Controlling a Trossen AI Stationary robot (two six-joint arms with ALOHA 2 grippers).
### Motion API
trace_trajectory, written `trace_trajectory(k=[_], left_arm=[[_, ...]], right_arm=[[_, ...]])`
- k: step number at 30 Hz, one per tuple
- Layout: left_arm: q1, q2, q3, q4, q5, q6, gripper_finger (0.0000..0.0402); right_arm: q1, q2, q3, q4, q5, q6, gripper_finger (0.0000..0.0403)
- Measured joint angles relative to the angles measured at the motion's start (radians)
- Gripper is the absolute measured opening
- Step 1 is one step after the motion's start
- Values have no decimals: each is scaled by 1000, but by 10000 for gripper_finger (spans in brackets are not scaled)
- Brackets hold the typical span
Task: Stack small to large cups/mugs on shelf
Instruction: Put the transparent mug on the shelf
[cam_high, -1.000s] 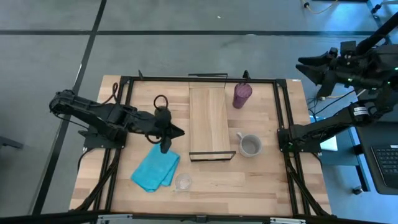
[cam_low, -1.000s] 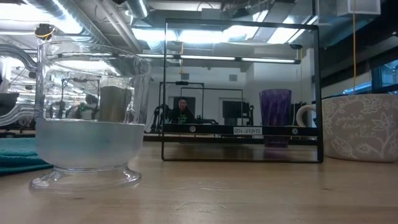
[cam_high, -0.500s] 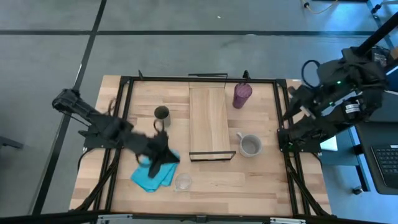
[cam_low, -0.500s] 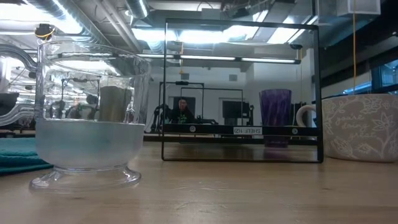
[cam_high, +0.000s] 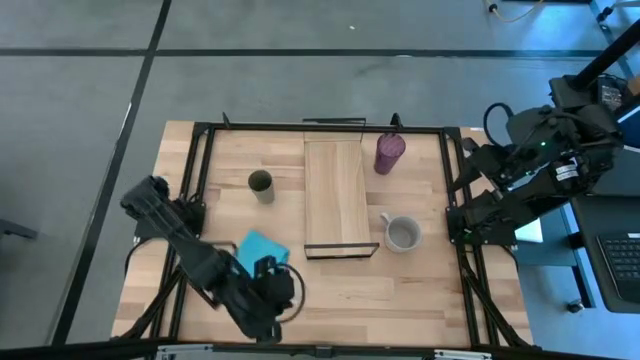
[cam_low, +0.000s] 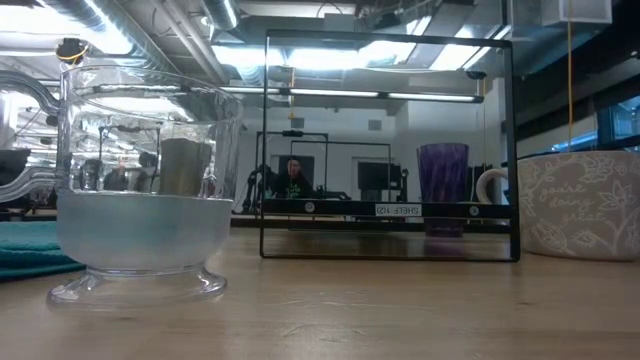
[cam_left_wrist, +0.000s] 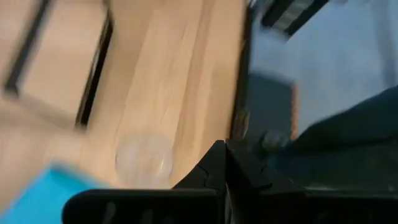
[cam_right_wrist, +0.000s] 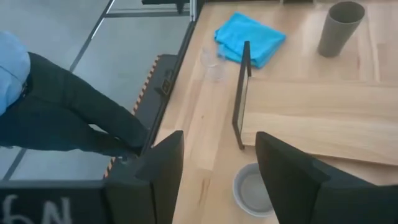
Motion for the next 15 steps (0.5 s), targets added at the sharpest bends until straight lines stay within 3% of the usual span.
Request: trace_trajectory(k=[3, 5, 15], left_arm=[[0, 72, 72, -157, 87, -130, 1], [1, 103, 90, -174, 119, -167, 4], [57, 121, 94, -102, 70, -240, 3]], right_arm=[[0, -8, 0, 0, -1, 22, 200], [0, -12, 0, 0, 0, 30, 200], [0, -17, 0, 0, 27, 26, 200]])
